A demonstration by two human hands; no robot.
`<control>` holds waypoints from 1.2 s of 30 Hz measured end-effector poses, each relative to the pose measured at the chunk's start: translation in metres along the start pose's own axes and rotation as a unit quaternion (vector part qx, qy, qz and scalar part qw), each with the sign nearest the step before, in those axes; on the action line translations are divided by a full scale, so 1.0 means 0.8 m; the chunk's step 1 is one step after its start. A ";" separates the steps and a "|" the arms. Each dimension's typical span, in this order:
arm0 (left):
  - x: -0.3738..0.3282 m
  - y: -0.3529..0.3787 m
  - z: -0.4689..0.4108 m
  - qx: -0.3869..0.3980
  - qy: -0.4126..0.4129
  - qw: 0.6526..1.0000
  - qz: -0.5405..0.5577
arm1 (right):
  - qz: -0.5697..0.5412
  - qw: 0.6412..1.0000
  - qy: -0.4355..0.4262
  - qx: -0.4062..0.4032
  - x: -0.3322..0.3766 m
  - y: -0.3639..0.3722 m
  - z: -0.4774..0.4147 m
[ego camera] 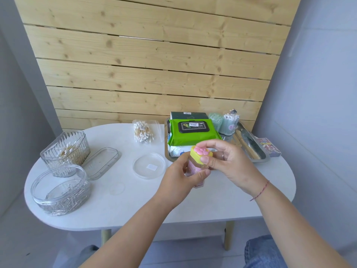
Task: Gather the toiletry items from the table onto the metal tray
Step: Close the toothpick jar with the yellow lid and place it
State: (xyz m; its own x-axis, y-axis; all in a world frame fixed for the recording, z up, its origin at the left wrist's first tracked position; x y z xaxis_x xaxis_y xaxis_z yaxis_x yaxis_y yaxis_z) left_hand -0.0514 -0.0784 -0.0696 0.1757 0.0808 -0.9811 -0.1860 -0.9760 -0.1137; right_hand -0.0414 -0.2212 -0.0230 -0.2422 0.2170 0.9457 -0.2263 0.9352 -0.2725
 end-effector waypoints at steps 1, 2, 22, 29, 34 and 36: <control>0.000 0.000 0.000 0.000 -0.003 1.000 -0.001 | 0.000 1.000 -0.001 -0.002 0.000 0.000 0.000; 0.000 0.000 0.000 0.000 -0.006 1.000 -0.001 | -0.002 1.000 -0.003 -0.003 0.000 0.001 0.001; -0.001 -0.004 0.000 -0.048 -0.004 0.999 0.013 | -0.024 1.000 0.002 -0.018 -0.002 0.011 0.001; -0.012 -0.007 0.000 -0.073 0.010 0.997 -0.014 | 0.001 1.000 0.005 -0.008 -0.004 0.010 0.003; -0.006 -0.008 -0.003 -0.101 0.012 0.995 -0.020 | -0.029 0.999 0.014 -0.003 0.000 0.021 0.005; -0.010 -0.007 -0.004 -0.119 0.008 0.993 -0.001 | -0.067 0.995 0.071 -0.015 -0.007 0.025 0.006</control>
State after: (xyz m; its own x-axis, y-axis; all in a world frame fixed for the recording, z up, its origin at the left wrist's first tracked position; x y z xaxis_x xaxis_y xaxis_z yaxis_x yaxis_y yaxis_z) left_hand -0.0489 -0.0740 -0.0609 0.1908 0.0821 -0.9782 0.0478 -0.9961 -0.0743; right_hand -0.0489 -0.2051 -0.0344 -0.0753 0.1259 0.9892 -0.2191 0.9657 -0.1396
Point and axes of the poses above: each hand's wrist, its own z-axis away from the middle knuckle, its own y-axis out of the palm, x = y × z, the point moved 3 cm from there along -z, towards the middle knuckle, and after that the axes turned 1 degree about z, right-handed, at the moved point
